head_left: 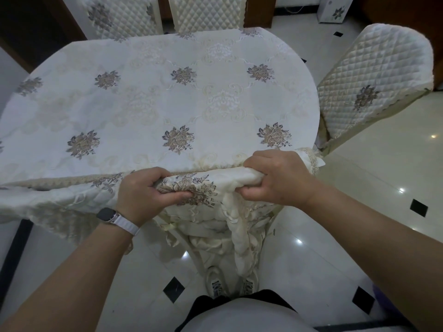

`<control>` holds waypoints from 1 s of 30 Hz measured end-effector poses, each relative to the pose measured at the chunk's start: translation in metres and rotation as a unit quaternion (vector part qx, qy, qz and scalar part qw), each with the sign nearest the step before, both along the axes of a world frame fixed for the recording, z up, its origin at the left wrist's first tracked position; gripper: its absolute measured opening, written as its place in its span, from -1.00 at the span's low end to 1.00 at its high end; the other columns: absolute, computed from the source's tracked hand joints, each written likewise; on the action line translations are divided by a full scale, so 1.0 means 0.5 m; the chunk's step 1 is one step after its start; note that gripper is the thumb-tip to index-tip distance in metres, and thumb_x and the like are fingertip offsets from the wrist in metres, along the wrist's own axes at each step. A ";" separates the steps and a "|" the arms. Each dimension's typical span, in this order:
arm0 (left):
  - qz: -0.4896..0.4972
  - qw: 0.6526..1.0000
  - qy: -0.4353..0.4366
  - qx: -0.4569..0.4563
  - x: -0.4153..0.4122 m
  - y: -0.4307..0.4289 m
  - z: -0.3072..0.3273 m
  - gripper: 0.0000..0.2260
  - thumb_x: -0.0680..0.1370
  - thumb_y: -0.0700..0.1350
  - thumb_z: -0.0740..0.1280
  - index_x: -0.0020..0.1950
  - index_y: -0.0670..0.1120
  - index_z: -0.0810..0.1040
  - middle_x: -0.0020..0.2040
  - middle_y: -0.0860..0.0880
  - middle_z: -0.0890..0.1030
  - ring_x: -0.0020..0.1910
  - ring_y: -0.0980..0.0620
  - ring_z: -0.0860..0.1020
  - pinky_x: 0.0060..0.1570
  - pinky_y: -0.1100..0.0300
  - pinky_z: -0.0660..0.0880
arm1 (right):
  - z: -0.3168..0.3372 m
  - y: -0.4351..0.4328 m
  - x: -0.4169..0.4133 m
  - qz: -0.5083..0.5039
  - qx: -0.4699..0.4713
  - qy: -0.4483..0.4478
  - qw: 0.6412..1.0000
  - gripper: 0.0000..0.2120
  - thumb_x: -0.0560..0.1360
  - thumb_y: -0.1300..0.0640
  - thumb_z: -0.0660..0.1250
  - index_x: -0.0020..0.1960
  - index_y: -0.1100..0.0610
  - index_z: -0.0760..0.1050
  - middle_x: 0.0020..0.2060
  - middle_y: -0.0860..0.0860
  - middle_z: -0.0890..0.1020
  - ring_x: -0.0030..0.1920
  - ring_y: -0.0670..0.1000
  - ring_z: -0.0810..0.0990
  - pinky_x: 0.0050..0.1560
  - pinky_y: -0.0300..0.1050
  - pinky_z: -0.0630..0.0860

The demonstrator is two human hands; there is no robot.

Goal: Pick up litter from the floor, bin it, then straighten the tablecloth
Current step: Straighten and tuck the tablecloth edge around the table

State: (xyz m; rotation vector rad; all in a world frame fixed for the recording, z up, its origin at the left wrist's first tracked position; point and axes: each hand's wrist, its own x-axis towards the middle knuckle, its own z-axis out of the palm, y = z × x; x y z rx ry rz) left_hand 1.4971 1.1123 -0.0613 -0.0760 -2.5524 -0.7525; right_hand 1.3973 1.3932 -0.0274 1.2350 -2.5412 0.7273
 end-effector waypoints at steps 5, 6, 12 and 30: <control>-0.012 1.000 0.001 -0.004 -0.017 -0.023 0.009 -0.36 0.32 0.44 0.32 -0.24 -0.18 0.62 -0.49 0.02 0.46 -0.51 0.03 0.43 -0.47 0.28 0.37 | -0.002 -0.019 -0.003 -0.013 -0.009 0.015 1.000 -0.69 0.23 -0.13 0.54 -0.21 0.07 0.61 -0.40 -0.06 0.56 -0.36 0.03 0.56 -0.44 -0.10 0.46; -0.013 1.000 -0.002 -0.006 -0.020 -0.028 0.010 -0.35 0.32 0.45 0.31 -0.24 -0.18 0.62 -0.49 0.02 0.46 -0.52 0.03 0.43 -0.48 0.26 0.37 | -0.002 -0.023 -0.004 -0.015 -0.010 0.018 1.000 -0.69 0.22 -0.13 0.54 -0.22 0.07 0.61 -0.40 -0.07 0.55 -0.37 0.02 0.55 -0.44 -0.12 0.45; -0.003 1.000 -0.001 -0.001 -0.018 -0.039 0.002 -0.34 0.31 0.46 0.32 -0.21 -0.18 0.62 -0.49 0.01 0.47 -0.51 0.05 0.43 -0.46 0.27 0.38 | -0.006 -0.033 -0.003 -0.011 -0.011 0.025 1.000 -0.70 0.23 -0.12 0.53 -0.21 0.08 0.61 -0.40 -0.05 0.57 -0.37 0.04 0.56 -0.44 -0.08 0.47; -0.001 0.999 0.032 -0.034 0.036 0.023 -0.041 -0.40 0.36 0.44 0.32 -0.24 -0.12 0.64 -0.41 0.04 0.58 -0.44 0.10 0.52 -0.47 0.19 0.48 | -0.037 0.021 0.018 0.012 0.011 0.024 1.000 -0.71 0.25 -0.13 0.44 -0.23 0.09 0.59 -0.36 -0.03 0.58 -0.34 0.06 0.56 -0.45 -0.05 0.46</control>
